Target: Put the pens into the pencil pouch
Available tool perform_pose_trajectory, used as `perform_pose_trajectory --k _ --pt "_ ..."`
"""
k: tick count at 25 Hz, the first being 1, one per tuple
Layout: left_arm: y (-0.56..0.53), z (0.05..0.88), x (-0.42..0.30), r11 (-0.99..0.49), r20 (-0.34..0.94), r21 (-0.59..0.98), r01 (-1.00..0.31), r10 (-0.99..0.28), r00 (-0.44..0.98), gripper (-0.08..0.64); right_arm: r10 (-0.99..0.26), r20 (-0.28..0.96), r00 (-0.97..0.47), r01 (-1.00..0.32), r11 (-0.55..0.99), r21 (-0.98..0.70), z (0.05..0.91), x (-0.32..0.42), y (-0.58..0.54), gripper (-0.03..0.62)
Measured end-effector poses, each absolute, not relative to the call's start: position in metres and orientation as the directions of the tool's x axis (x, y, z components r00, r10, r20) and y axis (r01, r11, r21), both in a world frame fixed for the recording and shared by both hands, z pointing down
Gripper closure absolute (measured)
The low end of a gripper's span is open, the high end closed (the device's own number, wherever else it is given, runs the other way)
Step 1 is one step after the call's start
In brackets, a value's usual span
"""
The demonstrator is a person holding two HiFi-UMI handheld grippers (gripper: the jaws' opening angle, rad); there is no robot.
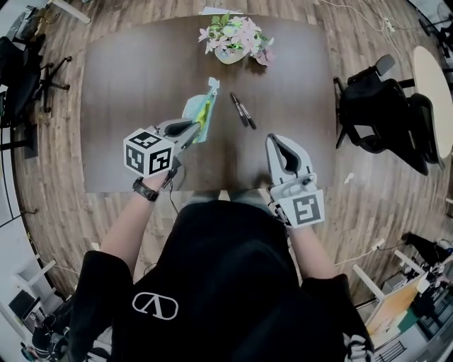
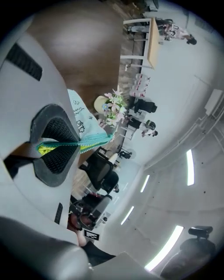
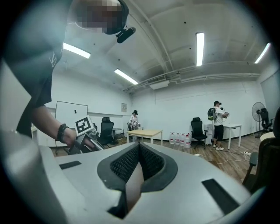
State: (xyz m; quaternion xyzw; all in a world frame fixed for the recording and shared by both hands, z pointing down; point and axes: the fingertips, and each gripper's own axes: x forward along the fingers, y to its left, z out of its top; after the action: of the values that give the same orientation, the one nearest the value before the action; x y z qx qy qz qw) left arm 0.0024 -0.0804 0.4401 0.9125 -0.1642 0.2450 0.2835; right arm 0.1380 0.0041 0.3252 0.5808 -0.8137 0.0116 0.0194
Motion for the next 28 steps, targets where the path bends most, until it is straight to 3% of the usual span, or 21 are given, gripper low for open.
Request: perform_pose_trajectory --k 4,10,16,21,24,28 --pt "-0.077 0.424 0.006 -0.783 0.512 0.43 -0.449 -0.198 0.836 0.54 -0.939 0.117 -0.322 -0.945 0.327 0.021 0.345 0.138 -0.01 0.594" --pt "-0.08 0.424 0.002 -0.775 0.504 0.426 -0.466 -0.224 0.834 0.54 -0.875 0.394 -0.28 -0.949 0.314 0.024 0.438 0.159 -0.041 0.594" --pt "-0.082 0.425 -0.004 -0.756 0.492 0.441 -0.484 -0.247 0.835 0.54 -0.665 0.704 -0.252 -0.91 0.41 0.062 0.556 0.174 -0.057 0.594" --pt "-0.083 0.434 -0.014 -0.736 0.49 0.457 -0.5 -0.261 0.832 0.54 -0.451 0.857 -0.249 -0.837 0.545 0.044 0.633 0.164 -0.058 0.589" --pt "-0.079 0.442 -0.023 -0.721 0.487 0.467 -0.512 -0.274 0.829 0.54 -0.335 0.92 -0.204 -0.822 0.568 0.025 0.675 0.163 -0.049 0.458" --pt "-0.075 0.447 -0.032 -0.712 0.485 0.471 -0.521 -0.285 0.827 0.54 -0.253 0.959 -0.127 -0.81 0.585 0.048 0.704 0.168 -0.047 0.454"
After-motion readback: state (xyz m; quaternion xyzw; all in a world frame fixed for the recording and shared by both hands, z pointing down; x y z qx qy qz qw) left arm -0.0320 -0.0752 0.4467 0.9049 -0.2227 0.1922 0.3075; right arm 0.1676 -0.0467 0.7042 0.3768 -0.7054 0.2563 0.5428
